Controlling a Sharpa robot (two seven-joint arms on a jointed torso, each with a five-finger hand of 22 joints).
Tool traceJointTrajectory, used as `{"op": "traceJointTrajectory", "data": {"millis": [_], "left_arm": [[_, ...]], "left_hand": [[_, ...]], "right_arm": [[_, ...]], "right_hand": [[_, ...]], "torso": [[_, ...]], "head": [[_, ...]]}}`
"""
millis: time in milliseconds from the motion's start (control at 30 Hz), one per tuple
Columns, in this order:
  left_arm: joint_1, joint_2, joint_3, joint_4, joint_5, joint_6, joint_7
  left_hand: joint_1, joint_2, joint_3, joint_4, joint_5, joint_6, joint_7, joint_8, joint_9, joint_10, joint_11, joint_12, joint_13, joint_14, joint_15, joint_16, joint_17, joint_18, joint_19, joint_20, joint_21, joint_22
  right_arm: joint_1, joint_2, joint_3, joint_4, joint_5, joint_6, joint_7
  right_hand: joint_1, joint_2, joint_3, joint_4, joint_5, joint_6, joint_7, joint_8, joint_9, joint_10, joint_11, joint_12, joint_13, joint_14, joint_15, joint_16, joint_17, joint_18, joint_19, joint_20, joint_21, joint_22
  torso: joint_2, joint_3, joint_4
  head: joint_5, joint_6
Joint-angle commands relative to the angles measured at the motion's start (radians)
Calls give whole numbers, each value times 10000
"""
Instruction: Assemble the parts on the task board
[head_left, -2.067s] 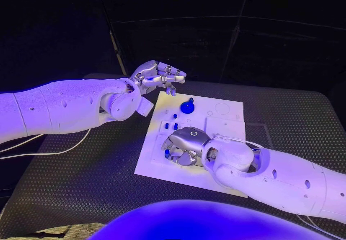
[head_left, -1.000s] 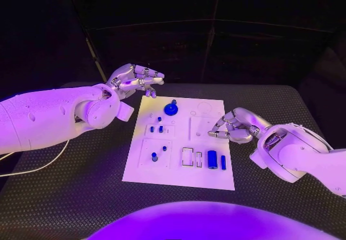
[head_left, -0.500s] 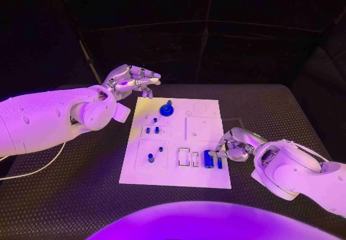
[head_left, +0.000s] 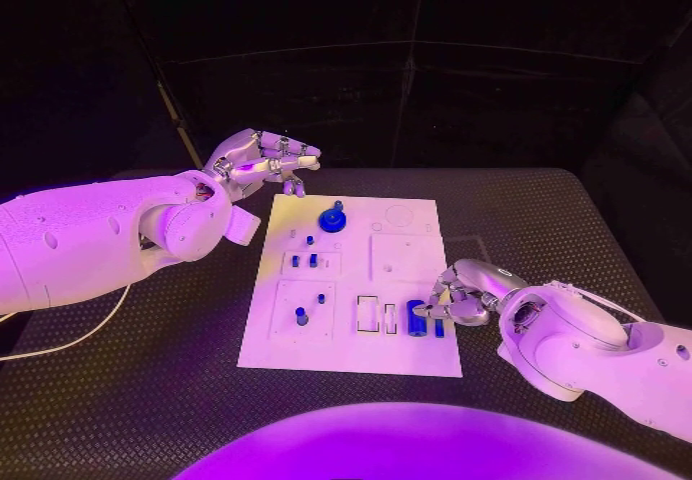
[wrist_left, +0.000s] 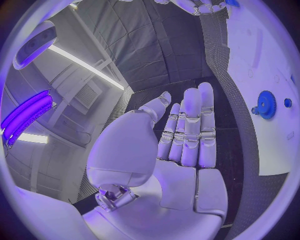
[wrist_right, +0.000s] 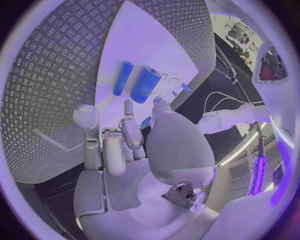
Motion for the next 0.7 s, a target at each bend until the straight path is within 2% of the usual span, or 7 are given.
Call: {"op": "traceJointTrajectory", "data": {"millis": [33,267,367,467,700], "left_arm": [[15,1,8,22,44,128,49],[15,-19,8,30,44,114,9],[15,-20,8,35,44,104,-15],[15,-21,8,35,44,99,-39],[15,-23,8,39,44,134,-90]], "left_hand": [[-2,32,-55,3,-6,-35,40,-48,-8,-70,26,50,-4,-43,4,-62,-9,57,-16,69,-54,-9],[-10,29,-70,11,-7,-41,46,-50,-8,-77,30,52,-4,-47,7,-63,-12,57,-16,72,-62,-16],[-10,29,-70,11,-7,-41,46,-50,-8,-77,30,52,-4,-47,7,-63,-12,57,-16,72,-62,-16],[-14,30,-77,14,-7,-46,51,-52,-9,-81,33,52,-4,-49,8,-63,-13,57,-15,73,-66,-20],[-14,30,-77,14,-7,-46,51,-52,-9,-81,33,52,-4,-49,8,-63,-13,57,-15,73,-66,-20]], "right_arm": [[3,126,-3,-69,-242,289,-107],[-28,361,-15,-219,-242,517,-118],[-40,426,-34,-273,-242,643,-124],[-48,473,-106,-320,-242,765,-131],[-55,693,-173,-588,-316,917,-174]], "right_hand": [[-111,11,-64,-4,30,-34,-23,83,23,35,-32,53,16,795,-47,31,1337,-156,29,-36,19,-8],[-163,-13,-185,-5,-76,-124,-15,146,90,2,-26,21,13,787,-44,19,1309,-152,-4,-37,-6,-42],[-167,-15,-211,-8,-112,-142,-15,168,111,9,-25,35,41,787,-43,19,1312,-153,-7,-36,-7,-41],[-163,-11,-235,-11,-160,-160,-15,194,135,18,-24,52,73,786,-42,19,1312,-152,-14,-35,-12,-47],[-85,36,-247,-33,-188,-206,-12,242,181,11,-21,54,98,780,-40,8,1289,-147,-36,-33,-30,-72]], "torso": [[9,0,22],[6,-3,12],[-1,-4,15],[0,-10,8],[-1,3,19]], "head": [[10,-1],[150,-1],[132,-1],[135,-1],[138,-1]]}}
